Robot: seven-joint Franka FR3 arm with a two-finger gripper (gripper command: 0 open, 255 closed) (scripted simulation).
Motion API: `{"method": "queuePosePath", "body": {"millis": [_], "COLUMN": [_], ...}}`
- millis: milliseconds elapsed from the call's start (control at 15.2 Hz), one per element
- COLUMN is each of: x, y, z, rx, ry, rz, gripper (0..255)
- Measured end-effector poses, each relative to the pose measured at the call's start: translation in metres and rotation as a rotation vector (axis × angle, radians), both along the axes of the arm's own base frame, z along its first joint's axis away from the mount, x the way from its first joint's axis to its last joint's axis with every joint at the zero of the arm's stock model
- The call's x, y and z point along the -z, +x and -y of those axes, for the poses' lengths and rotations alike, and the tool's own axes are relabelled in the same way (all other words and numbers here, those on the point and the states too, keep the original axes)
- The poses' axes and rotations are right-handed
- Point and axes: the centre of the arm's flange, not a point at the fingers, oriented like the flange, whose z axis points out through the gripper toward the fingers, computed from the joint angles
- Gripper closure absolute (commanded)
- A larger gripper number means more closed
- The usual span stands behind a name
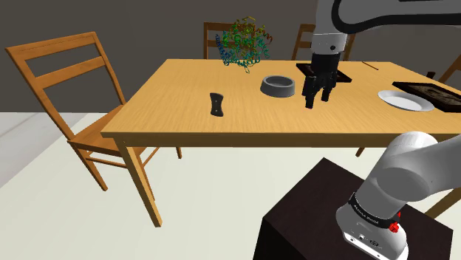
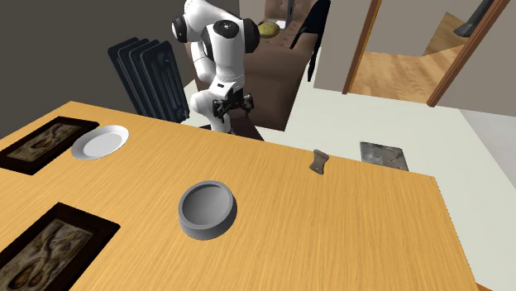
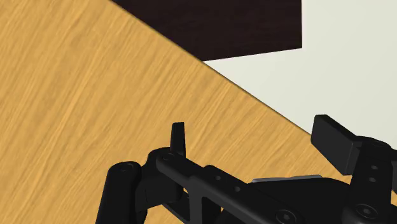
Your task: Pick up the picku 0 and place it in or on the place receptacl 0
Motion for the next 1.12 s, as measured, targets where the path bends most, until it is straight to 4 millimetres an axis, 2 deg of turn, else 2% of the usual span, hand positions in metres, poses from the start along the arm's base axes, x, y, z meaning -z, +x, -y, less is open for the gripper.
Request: {"method": "queuePosePath", "body": {"millis": [132,330,858,1122], "x": [0.001,0.007,0.017,0.021], "y": [0.004,0.029,0.098,0.126], "z": [-0.004,-0.013,-0.070,-0.098], "rx": [-0.010,-0.064,-0.232,-0.317], "ry": [0.001,0.005,0.021,0.028], "rz": [0.008,0.053,0.198,0.270], "gripper": [0,0,0,0]}}
